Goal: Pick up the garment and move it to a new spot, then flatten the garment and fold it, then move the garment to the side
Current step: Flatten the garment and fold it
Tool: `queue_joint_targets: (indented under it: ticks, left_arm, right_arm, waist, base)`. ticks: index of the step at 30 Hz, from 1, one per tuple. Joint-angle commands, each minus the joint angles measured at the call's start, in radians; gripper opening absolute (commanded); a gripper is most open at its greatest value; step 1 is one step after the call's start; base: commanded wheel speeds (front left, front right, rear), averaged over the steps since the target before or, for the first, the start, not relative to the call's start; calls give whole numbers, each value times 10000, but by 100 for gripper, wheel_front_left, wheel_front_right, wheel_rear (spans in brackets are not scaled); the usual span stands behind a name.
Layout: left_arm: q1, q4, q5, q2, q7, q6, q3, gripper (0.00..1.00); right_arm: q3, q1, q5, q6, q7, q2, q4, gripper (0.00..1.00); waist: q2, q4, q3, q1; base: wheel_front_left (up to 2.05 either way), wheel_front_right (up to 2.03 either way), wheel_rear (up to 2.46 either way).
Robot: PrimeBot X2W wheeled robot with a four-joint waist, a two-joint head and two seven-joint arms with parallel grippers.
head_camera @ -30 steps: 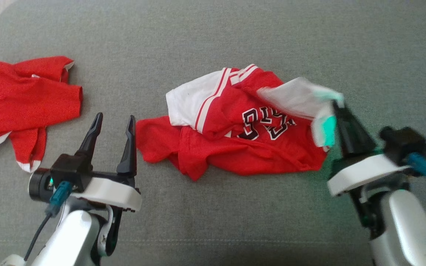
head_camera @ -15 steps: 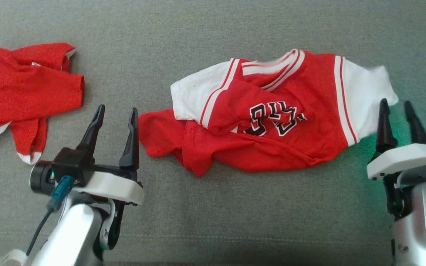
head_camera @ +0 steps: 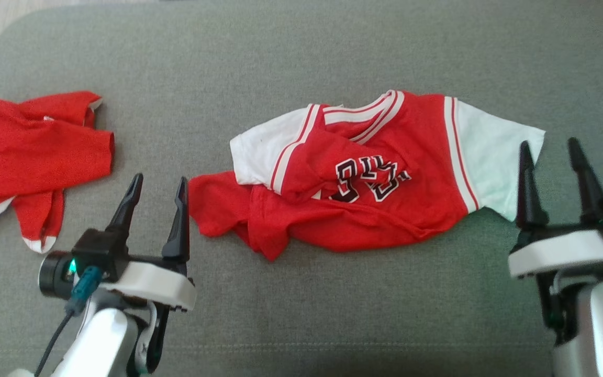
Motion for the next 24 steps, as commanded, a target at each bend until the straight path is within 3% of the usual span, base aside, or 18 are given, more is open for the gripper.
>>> queue_joint_targets:
  ticks: [1,9,22,24]
  left_arm:
    - [-166,-244,104,286,-119,-1,398,100]
    - [59,-145,81,395,3,-101,184,100]
    - [-49,-53,-9,429,122,-124,65,100]
    - [-409,-17,-50,397,273,-291,-26,100]
  right_arm:
    - [398,95,-46,67,74,-16,-566,100]
    - [945,1013,32,67,462,-12,-1398,100]
    - [1134,1072,168,67,564,-10,-1415,100]
    - [1143,989,246,67,545,-10,-1443,100]
  waist:
    - [0,-73,-171,0]
    - [0,-135,-475,0]
    - [0,-138,-516,0]
    - [0,-124,-382,0]
  base:
    - [0,0,0]
    - [0,0,0]
    - [0,0,0]
    - [0,0,0]
